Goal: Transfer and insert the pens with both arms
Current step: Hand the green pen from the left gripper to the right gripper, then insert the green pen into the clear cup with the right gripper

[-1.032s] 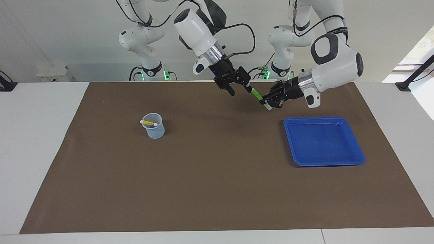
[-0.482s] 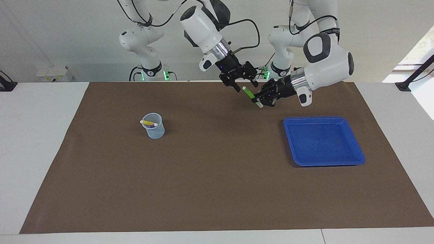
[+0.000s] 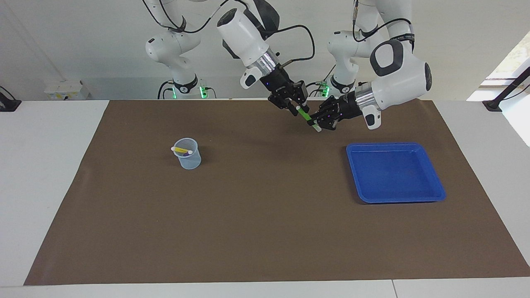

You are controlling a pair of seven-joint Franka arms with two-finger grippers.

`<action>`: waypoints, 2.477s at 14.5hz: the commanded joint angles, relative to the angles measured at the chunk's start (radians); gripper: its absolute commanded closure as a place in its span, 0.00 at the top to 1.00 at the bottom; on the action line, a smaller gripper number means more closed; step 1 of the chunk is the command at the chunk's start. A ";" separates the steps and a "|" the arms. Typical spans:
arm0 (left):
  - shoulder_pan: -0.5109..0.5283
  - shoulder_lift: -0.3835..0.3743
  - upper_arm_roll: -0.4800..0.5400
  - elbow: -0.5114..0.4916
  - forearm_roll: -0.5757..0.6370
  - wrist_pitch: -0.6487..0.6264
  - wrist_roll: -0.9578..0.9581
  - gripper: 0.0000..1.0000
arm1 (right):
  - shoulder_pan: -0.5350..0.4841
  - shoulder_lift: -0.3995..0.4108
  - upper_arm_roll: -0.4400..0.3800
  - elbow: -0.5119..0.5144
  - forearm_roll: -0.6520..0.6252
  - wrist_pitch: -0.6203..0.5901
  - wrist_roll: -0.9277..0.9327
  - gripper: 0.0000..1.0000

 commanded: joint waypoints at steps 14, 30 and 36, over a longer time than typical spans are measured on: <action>-0.053 -0.036 0.009 -0.029 0.037 0.073 -0.029 1.00 | -0.261 -0.043 -0.003 0.091 -0.113 -0.452 -0.378 0.00; -0.057 -0.020 0.009 0.021 0.071 0.133 -0.037 1.00 | -0.587 -0.178 -0.003 -0.103 -0.584 -0.797 -0.995 0.00; 0.051 0.024 -0.067 0.102 0.282 0.107 0.064 1.00 | -0.581 -0.167 -0.001 -0.128 -0.583 -0.740 -0.983 0.00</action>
